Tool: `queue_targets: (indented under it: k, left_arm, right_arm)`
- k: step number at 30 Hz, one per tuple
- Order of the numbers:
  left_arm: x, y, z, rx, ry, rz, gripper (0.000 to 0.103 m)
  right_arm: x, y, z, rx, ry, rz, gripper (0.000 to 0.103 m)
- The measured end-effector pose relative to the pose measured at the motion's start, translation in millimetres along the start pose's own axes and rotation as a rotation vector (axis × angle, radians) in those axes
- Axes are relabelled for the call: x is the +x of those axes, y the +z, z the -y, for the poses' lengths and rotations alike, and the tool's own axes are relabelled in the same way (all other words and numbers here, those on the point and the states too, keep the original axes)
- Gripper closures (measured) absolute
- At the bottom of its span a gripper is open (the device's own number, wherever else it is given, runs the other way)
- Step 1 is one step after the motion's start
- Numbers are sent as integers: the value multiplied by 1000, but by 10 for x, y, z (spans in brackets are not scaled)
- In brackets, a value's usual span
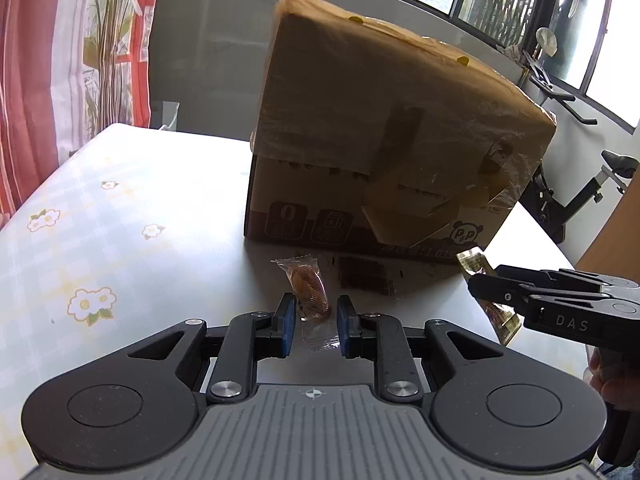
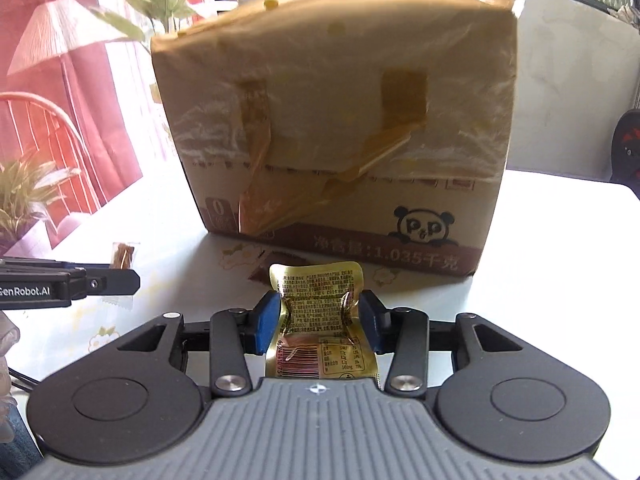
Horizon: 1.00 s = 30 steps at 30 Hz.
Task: Organize snacks
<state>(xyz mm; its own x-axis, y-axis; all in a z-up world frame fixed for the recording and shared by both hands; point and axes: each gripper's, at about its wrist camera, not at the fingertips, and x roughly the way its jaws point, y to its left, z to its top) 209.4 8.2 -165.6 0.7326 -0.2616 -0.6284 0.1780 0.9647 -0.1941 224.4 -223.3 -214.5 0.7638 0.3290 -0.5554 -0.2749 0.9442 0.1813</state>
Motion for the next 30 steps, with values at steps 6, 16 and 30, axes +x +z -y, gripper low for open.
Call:
queue_targets:
  k: [6, 16, 30]
  left_arm:
    - [-184, 395, 94, 44, -10, 93, 80]
    - [-268, 1520, 458, 180, -32, 300, 80]
    - [727, 1909, 795, 229, 33, 169, 45]
  right_arm:
    - [-400, 336, 74, -56, 5, 169, 57]
    - [-630, 1287, 273, -107, 9, 408, 57]
    - [154, 1658, 564, -15, -36, 272, 46]
